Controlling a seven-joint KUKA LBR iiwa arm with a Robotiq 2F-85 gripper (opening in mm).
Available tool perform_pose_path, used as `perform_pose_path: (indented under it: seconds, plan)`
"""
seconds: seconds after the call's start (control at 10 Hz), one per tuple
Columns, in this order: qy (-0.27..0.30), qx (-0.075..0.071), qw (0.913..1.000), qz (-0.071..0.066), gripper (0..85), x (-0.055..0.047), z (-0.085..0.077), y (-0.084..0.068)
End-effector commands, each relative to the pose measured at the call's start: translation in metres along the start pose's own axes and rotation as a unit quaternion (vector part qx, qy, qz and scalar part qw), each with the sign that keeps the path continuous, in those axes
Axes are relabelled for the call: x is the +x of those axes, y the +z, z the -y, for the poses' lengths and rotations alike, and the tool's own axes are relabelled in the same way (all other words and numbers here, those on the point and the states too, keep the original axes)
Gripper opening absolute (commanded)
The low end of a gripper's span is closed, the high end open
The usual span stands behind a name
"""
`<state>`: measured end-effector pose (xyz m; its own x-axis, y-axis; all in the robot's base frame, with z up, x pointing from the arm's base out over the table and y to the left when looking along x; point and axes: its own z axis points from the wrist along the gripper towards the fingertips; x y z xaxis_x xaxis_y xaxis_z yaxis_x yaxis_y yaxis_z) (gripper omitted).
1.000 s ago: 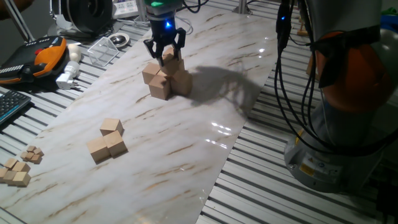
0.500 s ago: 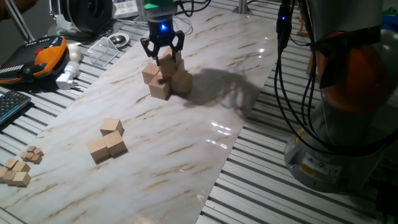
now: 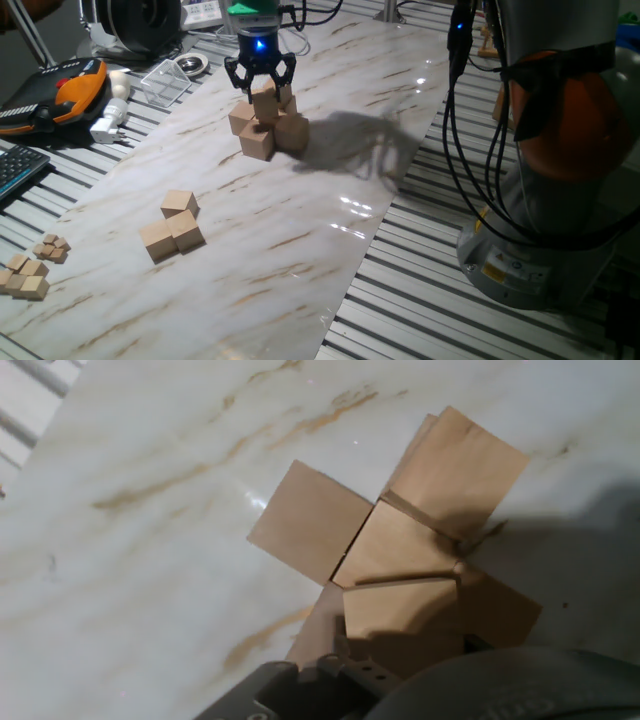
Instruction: Stack the blocks into a cross shape
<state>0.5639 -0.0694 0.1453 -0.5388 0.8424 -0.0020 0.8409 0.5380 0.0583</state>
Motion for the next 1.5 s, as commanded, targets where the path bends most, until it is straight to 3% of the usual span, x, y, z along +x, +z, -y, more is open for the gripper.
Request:
perform_pose_path:
  seconds: [0.0,0.3,0.9,1.2,1.4]
  plan:
    - [0.395,0.001,0.9181,0.027,0.0,0.0,0.0,0.0]
    - [0.434,-0.005,0.9003,0.035,0.0,-0.005,0.001,0.003]
    - [0.504,-0.035,0.8613,0.052,0.0,-0.012,0.0,0.012]
    - [0.518,-0.033,0.8517,0.074,0.0,-0.015,-0.003,0.017]
    - [0.517,-0.026,0.852,0.076,0.0,-0.017,0.001,0.018]
